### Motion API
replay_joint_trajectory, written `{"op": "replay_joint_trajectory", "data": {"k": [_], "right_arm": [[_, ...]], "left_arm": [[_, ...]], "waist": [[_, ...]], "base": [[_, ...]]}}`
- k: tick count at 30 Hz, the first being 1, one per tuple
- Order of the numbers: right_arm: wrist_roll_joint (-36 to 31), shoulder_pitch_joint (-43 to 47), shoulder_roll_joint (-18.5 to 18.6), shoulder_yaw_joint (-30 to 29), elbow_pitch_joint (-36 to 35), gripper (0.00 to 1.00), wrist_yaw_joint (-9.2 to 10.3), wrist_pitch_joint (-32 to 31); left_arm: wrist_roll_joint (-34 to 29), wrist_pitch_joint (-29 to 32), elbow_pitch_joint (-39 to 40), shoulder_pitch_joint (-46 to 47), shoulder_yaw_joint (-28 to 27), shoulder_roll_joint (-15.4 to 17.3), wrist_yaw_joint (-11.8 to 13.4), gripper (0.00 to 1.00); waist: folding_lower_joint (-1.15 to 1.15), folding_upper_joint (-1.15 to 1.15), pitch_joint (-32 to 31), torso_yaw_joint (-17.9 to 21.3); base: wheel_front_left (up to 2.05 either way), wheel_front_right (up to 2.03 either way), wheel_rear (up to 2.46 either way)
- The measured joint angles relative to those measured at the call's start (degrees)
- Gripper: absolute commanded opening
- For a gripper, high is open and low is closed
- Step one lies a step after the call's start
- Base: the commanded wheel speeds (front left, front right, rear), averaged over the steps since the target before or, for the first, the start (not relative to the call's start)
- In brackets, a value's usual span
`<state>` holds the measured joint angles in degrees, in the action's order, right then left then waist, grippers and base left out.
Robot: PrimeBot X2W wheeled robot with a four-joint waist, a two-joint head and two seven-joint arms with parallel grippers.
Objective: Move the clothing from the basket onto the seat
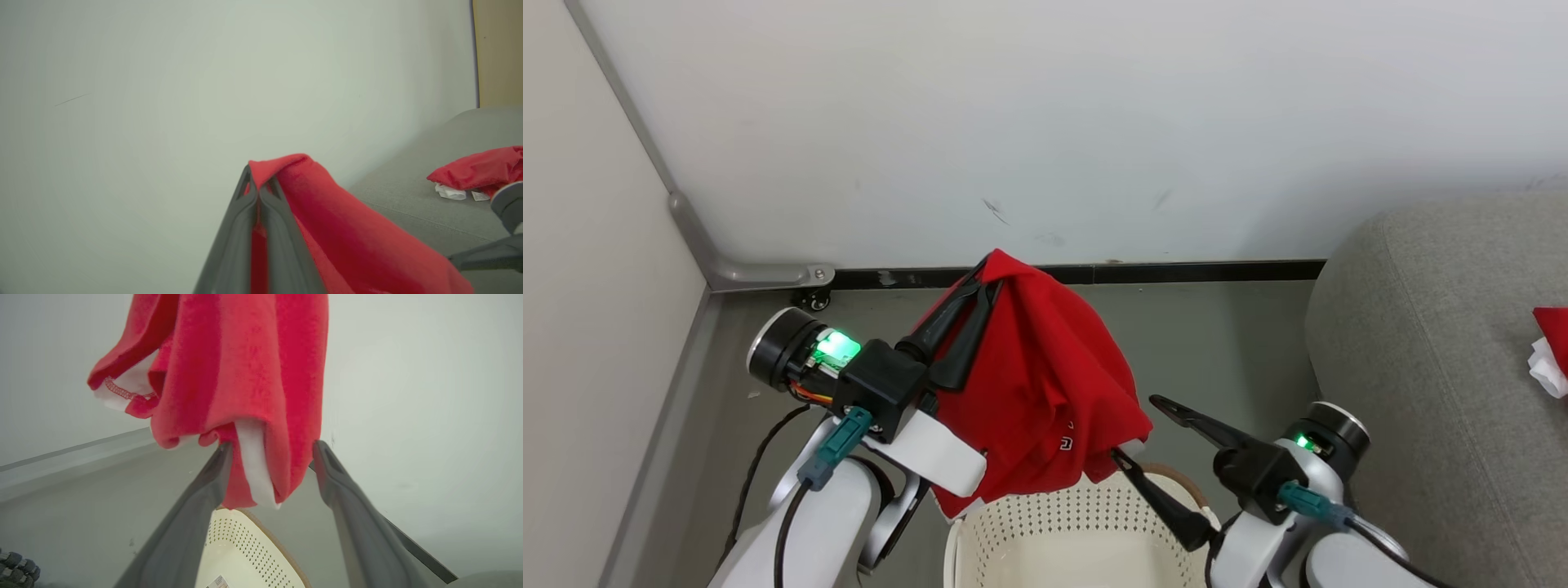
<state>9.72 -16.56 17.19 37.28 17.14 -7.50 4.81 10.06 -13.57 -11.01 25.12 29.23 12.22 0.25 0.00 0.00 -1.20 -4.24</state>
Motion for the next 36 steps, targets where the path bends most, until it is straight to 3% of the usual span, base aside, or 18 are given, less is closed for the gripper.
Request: {"op": "replay_joint_trajectory", "data": {"k": [9, 21, 22, 23, 25, 36], "right_arm": [[-2.8, -5.2, 0.1, 5.7, 2.5, 1.00, 0.00, -1.0], [-5.9, -8.5, -2.0, 5.8, 5.5, 1.00, 0.00, 1.6], [-6.0, -8.7, -2.4, 6.0, 5.7, 0.82, 0.00, 2.1], [-6.1, -8.9, -2.8, 6.1, 5.9, 0.40, 0.00, 2.4], [-6.2, -9.5, -3.3, 6.2, 6.1, 0.00, 0.00, 3.1], [-2.9, -8.9, -3.0, 0.6, 8.5, 0.00, -0.01, 5.5]], "left_arm": [[0.3, 1.5, 1.0, 0.4, 1.6, -0.9, -0.8, 0.00], [0.8, 2.5, 2.0, 0.7, 2.6, -1.7, -1.8, 0.00], [0.8, 2.5, 2.0, 0.7, 2.6, -1.7, -1.8, 0.00], [0.9, 2.5, 2.0, 0.7, 2.6, -1.7, -1.8, 0.00], [1.0, 2.5, 2.0, 0.7, 2.5, -1.6, -1.8, 0.00], [3.6, 2.6, 0.1, -0.7, 0.7, -1.3, -1.5, 0.00]], "waist": [[0.00, 0.00, -0.5, -0.9], [0.00, 0.00, -0.2, -1.9], [0.00, 0.00, -0.1, -1.9], [0.00, 0.00, 0.0, -1.9], [0.00, 0.00, 0.1, -1.8], [0.00, 0.00, 0.4, -0.5]], "base": [[0.00, 0.00, 0.00], [0.00, 0.00, 0.00], [0.00, 0.00, 0.00], [0.00, 0.00, 0.00], [0.00, 0.00, 0.00], [0.00, 0.00, 0.00]]}}
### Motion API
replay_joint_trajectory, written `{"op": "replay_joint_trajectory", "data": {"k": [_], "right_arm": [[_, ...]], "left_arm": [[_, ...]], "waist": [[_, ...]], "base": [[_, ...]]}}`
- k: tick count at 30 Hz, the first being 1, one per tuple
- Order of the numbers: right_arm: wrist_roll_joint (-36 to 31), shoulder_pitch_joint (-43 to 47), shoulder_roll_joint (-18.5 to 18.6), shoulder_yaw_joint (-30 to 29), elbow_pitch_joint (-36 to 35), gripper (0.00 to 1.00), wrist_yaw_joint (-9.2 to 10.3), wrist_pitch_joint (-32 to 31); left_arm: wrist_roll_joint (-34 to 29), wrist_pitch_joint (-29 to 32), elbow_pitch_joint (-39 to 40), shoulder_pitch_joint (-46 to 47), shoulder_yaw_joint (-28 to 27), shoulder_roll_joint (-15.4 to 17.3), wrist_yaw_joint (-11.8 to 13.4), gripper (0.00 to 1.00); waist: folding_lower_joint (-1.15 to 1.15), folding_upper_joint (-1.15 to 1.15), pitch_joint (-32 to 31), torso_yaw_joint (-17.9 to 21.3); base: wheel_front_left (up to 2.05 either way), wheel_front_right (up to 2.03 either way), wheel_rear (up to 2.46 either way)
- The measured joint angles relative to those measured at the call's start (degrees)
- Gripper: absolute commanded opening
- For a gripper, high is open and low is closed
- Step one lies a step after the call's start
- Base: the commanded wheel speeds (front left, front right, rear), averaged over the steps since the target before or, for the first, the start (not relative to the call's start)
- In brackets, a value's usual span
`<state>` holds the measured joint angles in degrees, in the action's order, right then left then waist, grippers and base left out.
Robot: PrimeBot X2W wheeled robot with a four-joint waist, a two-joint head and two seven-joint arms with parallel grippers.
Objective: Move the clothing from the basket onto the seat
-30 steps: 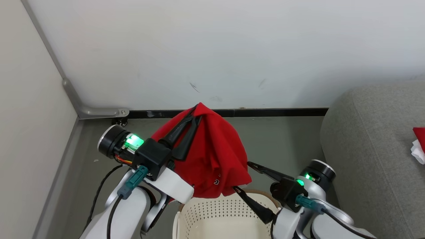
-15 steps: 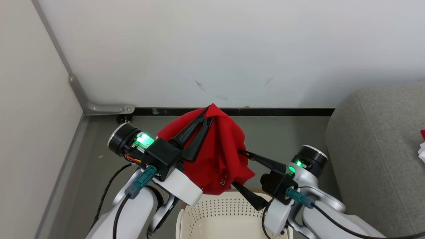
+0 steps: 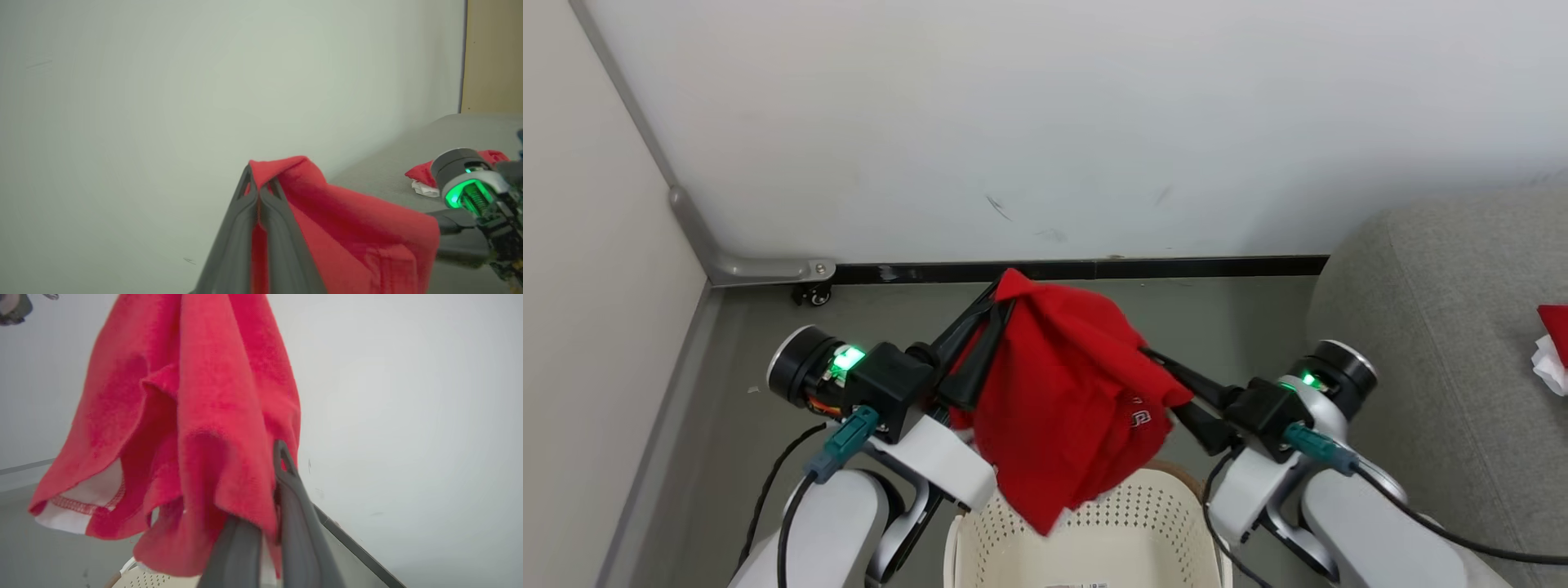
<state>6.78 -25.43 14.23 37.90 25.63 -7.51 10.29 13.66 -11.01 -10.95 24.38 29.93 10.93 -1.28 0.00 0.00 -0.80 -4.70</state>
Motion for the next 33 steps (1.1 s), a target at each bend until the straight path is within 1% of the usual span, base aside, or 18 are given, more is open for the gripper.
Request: {"op": "replay_joint_trajectory", "data": {"k": [7, 13, 14, 16, 17, 18, 19, 33], "right_arm": [[2.4, 2.4, 0.5, -5.7, 0.3, 0.00, 0.01, 0.9], [3.0, 3.2, 0.6, -8.8, -0.2, 0.00, 0.00, 1.8], [3.0, 3.2, 0.6, -9.3, -0.5, 0.00, 0.00, 1.8], [3.4, 3.2, 0.5, -10.3, -0.8, 0.00, 0.00, 1.8], [3.6, 3.2, 0.5, -10.7, -1.0, 0.00, 0.00, 1.9], [3.6, 3.3, 0.5, -11.1, -1.1, 0.00, 0.00, 1.9], [3.6, 3.6, 0.4, -12.0, -1.1, 0.00, 0.01, 2.3], [3.2, 6.5, 2.0, -21.5, -1.9, 0.00, 0.01, 2.9]], "left_arm": [[1.8, 0.2, -2.1, -2.5, -0.9, 0.3, 0.0, 0.00], [3.1, 0.2, -3.5, -4.1, -0.9, 0.3, 0.0, 0.00], [3.4, 0.2, -3.8, -4.5, -0.9, 0.2, 0.0, 0.08], [3.5, 0.2, -4.1, -5.1, -0.9, 0.1, 0.0, 0.32], [3.8, 0.2, -4.3, -5.4, -0.9, -0.1, 0.0, 0.49], [3.9, 0.2, -4.4, -5.7, -0.9, -0.2, 0.0, 0.91], [4.1, 0.1, -4.6, -6.0, -0.9, -0.3, 0.0, 1.00], [5.9, -0.7, -5.0, -8.5, -1.8, -0.4, -0.2, 1.00]], "waist": [[0.00, 0.00, 0.1, 1.5], [0.00, 0.00, 0.0, 2.9], [0.00, 0.00, 0.0, 3.1], [0.00, 0.00, -0.1, 3.5], [0.00, 0.00, -0.2, 3.7], [0.00, 0.00, -0.2, 3.9], [0.00, 0.00, -0.4, 4.1], [0.00, 0.00, -1.6, 4.9]], "base": [[0.00, 0.00, 0.00], [0.00, 0.00, 0.00], [0.00, 0.00, 0.00], [0.00, 0.00, 0.00], [0.00, 0.00, 0.00], [0.00, 0.00, 0.00], [0.00, 0.00, 0.00], [0.00, 0.00, 0.00]]}}
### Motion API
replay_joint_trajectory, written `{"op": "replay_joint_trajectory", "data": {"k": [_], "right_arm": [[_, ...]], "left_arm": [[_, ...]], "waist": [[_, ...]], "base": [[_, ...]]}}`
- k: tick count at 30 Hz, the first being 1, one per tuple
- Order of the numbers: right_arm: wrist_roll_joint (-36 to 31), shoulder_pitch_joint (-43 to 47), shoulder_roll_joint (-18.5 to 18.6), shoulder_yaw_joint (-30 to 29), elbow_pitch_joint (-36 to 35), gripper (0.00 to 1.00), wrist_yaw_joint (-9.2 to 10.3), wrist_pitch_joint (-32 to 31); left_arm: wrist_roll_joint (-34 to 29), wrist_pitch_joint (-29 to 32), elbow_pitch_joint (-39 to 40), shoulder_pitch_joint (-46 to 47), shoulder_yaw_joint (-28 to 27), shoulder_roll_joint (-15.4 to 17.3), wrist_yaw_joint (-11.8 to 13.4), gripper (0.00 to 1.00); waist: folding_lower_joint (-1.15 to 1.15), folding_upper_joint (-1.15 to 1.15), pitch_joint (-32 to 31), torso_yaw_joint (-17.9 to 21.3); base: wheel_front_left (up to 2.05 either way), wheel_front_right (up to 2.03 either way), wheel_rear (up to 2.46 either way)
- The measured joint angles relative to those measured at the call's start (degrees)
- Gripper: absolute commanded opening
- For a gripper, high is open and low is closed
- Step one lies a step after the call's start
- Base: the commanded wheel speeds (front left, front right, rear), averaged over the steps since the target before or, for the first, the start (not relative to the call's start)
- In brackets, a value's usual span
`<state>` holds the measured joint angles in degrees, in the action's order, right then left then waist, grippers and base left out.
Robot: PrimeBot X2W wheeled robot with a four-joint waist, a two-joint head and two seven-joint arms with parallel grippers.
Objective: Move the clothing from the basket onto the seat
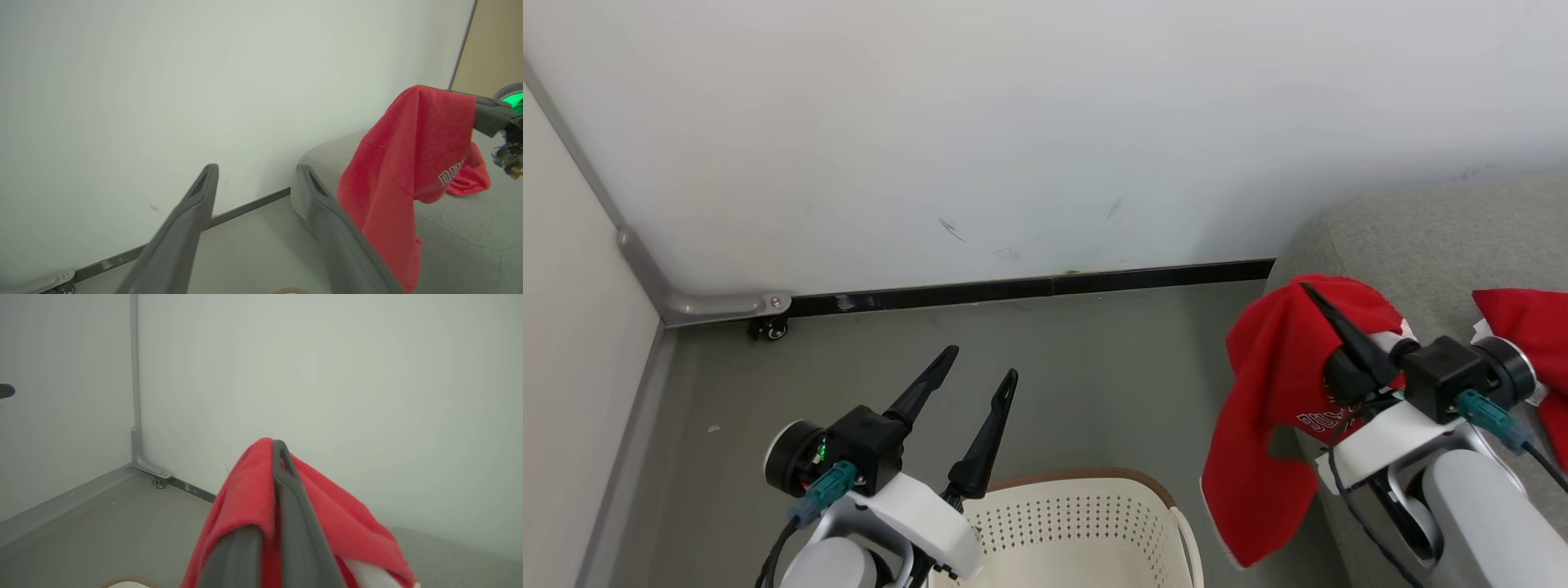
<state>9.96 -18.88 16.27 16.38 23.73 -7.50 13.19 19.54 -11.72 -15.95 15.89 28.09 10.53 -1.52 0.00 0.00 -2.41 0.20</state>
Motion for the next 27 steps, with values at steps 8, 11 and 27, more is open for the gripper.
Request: {"op": "replay_joint_trajectory", "data": {"k": [8, 11, 27], "right_arm": [[-0.5, 2.5, 0.5, -5.4, -1.9, 0.00, 0.00, 0.1], [-1.2, 3.5, 0.4, -7.0, -3.0, 0.00, 0.00, 0.2], [-3.9, 7.8, -0.2, -12.4, -8.2, 0.00, 0.00, 0.4]], "left_arm": [[0.0, -0.5, 0.2, -1.3, 0.2, -0.4, 0.0, 1.00], [0.0, -0.9, 0.3, -1.8, 0.5, -0.7, 0.0, 1.00], [0.0, -1.3, 1.3, -2.8, 3.8, -2.1, -1.6, 1.00]], "waist": [[0.00, 0.00, -0.5, 0.9], [0.00, 0.00, -0.7, 1.4], [0.00, 0.00, -1.0, 5.2]], "base": [[0.00, 0.00, 0.00], [0.00, 0.00, 0.00], [0.00, 0.00, 0.00]]}}
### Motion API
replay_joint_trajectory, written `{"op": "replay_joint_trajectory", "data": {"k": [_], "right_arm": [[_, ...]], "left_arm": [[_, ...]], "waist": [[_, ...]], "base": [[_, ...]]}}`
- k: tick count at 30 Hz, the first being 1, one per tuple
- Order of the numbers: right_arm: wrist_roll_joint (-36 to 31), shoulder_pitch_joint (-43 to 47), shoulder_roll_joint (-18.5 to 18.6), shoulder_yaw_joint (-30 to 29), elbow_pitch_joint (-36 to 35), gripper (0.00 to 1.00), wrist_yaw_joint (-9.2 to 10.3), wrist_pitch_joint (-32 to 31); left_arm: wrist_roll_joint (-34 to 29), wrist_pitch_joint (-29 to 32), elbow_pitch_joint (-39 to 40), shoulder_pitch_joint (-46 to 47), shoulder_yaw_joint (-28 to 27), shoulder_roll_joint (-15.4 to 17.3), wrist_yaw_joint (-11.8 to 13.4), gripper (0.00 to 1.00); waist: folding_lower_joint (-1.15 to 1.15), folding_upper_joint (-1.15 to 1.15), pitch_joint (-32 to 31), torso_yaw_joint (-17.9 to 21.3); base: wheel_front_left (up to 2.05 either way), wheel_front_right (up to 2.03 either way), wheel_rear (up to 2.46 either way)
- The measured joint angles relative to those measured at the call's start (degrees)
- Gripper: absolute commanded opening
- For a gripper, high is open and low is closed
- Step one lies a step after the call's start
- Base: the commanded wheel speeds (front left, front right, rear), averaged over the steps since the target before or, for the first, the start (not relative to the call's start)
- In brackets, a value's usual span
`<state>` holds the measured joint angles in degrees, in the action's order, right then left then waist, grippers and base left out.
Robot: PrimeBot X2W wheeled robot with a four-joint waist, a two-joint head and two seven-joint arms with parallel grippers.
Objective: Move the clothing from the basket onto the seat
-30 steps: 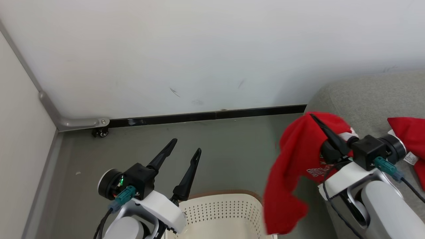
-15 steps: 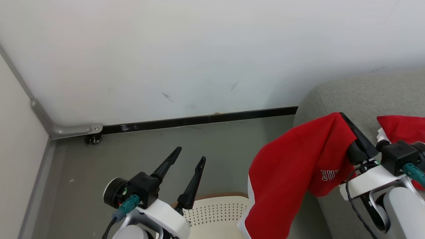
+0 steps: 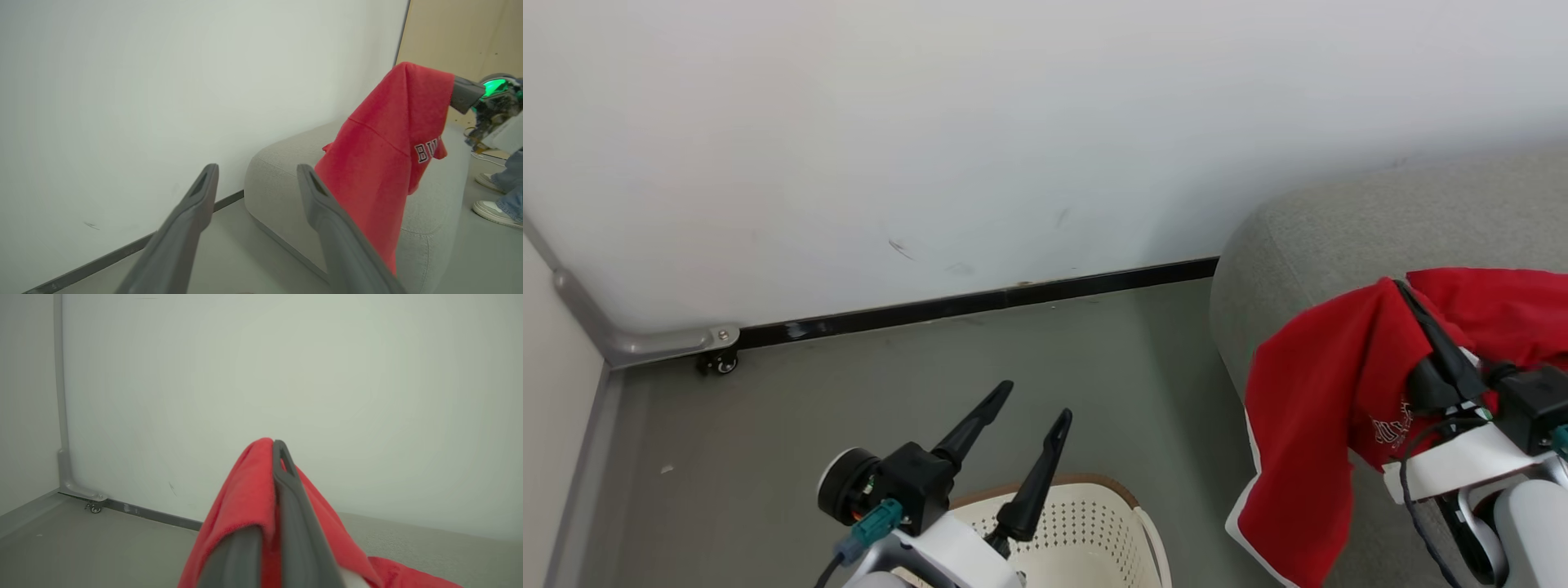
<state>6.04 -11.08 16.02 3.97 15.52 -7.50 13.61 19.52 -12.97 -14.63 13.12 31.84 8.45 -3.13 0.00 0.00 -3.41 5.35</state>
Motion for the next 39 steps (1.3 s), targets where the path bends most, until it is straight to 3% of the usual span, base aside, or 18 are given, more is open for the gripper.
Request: {"op": "replay_joint_trajectory", "data": {"k": [21, 39], "right_arm": [[-1.5, 6.8, -1.3, -7.6, -6.8, 0.00, 0.00, -2.7], [-1.4, 7.6, -0.3, -8.4, -8.1, 0.00, 0.00, -6.0]], "left_arm": [[-0.2, -0.3, 0.9, -1.0, 5.9, -2.0, -2.0, 1.00], [-0.5, -0.4, 2.2, -1.1, 7.0, -2.2, -2.4, 1.00]], "waist": [[0.00, 0.00, 0.3, 6.9], [0.00, 0.00, 2.0, 11.6]], "base": [[0.00, 0.00, 0.00], [0.00, 0.00, 0.00]]}}
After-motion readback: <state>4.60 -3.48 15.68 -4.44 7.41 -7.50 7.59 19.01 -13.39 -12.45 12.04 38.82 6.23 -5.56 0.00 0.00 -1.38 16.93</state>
